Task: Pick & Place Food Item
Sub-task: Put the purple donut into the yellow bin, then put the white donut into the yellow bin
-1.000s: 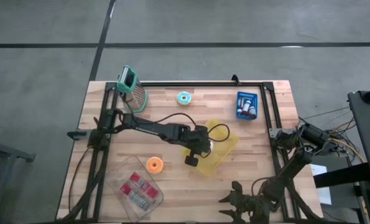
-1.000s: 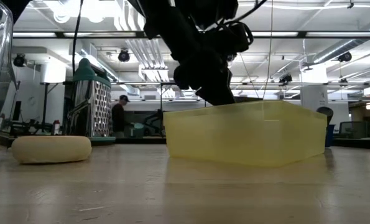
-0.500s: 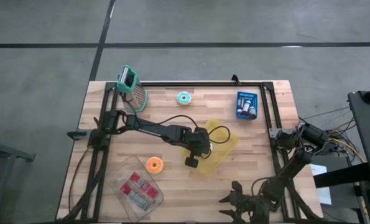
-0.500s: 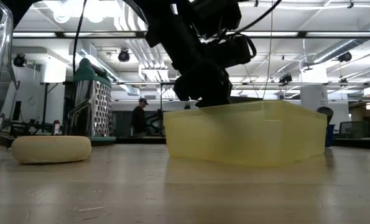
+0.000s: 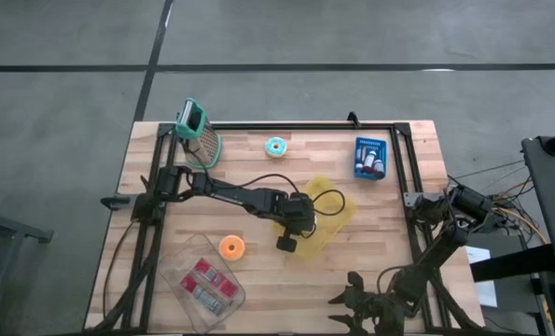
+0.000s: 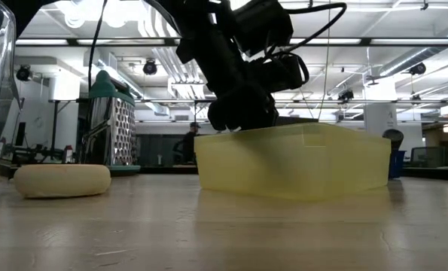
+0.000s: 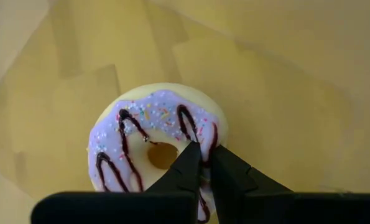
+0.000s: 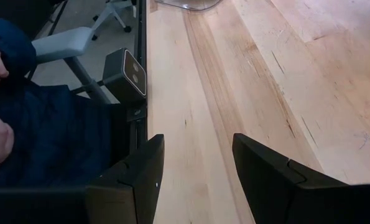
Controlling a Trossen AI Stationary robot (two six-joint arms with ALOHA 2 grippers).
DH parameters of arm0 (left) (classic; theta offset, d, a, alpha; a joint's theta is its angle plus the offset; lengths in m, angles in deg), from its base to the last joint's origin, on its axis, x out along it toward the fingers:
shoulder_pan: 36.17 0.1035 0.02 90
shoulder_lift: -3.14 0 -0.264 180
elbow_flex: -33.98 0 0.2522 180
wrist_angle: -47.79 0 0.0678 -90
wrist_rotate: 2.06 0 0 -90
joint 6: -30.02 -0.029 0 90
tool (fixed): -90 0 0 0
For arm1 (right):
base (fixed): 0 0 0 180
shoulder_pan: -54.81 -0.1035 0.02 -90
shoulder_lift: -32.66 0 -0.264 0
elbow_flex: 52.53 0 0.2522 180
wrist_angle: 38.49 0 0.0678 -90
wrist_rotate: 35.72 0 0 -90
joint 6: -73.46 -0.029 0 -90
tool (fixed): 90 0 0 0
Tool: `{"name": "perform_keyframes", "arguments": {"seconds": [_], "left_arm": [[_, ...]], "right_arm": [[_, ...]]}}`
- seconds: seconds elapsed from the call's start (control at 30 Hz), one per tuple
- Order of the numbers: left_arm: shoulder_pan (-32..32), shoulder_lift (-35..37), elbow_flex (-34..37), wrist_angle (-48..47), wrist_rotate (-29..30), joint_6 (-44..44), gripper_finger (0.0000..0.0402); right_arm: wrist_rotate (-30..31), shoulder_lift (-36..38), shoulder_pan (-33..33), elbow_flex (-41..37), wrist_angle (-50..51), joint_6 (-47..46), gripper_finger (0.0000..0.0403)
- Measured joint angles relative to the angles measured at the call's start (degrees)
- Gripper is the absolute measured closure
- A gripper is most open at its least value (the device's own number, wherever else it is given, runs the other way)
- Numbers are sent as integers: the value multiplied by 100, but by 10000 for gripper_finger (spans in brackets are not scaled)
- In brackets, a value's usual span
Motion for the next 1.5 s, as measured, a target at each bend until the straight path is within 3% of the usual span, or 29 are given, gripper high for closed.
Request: {"name": "perform_keyframes", "arguments": {"seconds": [0.2, 0.77, 1.2, 1.5], "left_arm": [[0, 2, 0, 0, -19, 0, 362], [0, 2, 0, 0, -170, 17, 247], [-17, 53, -27, -21, -168, 17, 244], [-42, 489, -56, -52, -10, -2, 244]], "right_arm": [[0, 0, 2, 0, 0, 0, 216], [0, -2, 2, 0, 0, 0, 216], [0, 0, 0, 0, 0, 0, 216], [2, 0, 2, 2, 0, 0, 216]]}}
